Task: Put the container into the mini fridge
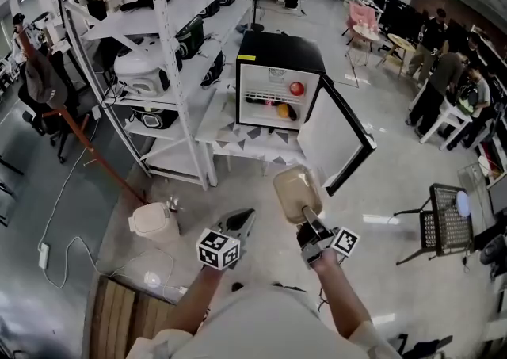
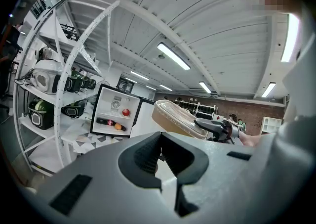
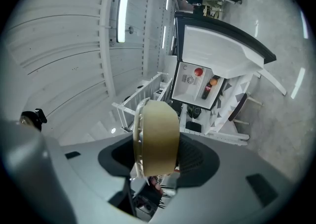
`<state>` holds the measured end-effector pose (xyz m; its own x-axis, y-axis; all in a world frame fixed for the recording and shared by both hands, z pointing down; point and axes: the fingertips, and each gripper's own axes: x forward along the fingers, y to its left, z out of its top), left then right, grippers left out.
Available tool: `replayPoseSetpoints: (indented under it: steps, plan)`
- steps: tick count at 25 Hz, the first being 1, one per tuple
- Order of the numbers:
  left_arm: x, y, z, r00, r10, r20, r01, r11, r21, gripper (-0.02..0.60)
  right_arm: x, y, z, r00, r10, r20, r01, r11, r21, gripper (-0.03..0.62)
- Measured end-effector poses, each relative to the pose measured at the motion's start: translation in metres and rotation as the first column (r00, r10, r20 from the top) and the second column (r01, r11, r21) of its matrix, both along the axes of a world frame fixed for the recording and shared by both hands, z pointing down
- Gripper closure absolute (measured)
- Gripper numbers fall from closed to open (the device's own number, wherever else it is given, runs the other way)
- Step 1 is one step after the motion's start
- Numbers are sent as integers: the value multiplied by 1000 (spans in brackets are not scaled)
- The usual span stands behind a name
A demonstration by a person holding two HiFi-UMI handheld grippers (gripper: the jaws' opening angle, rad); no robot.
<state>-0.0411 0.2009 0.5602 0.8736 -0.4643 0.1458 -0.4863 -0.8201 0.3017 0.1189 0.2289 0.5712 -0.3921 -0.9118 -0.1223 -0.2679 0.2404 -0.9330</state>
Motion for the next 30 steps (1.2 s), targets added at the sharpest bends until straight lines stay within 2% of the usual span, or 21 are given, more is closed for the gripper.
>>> replayPoseSetpoints:
  steps: [7, 14, 19, 25, 30]
  plan:
    - [-17, -7, 11, 999, 35, 14, -35, 999, -6, 577, -21, -4, 6, 1000, 6, -4, -6, 1000, -19, 370]
    - [-25, -24, 22, 1000, 17, 17, -16, 1000, -25, 577, -26, -19, 15, 1000, -2, -10, 1, 1000, -31, 370]
    - [-21, -47, 23, 1000, 2, 25, -2, 1000, -24, 577, -29, -44, 25, 1000, -22, -21, 21, 999, -41, 370]
    - [-11, -82, 26, 999, -25, 48, 26, 999, -25, 577, -13, -86, 29, 997, -21, -73, 19, 999, -28, 370]
    - [9, -117, 24, 998, -33, 61, 35, 999, -24, 577, 3, -124, 31, 997, -39, -61, 37, 999, -33, 371]
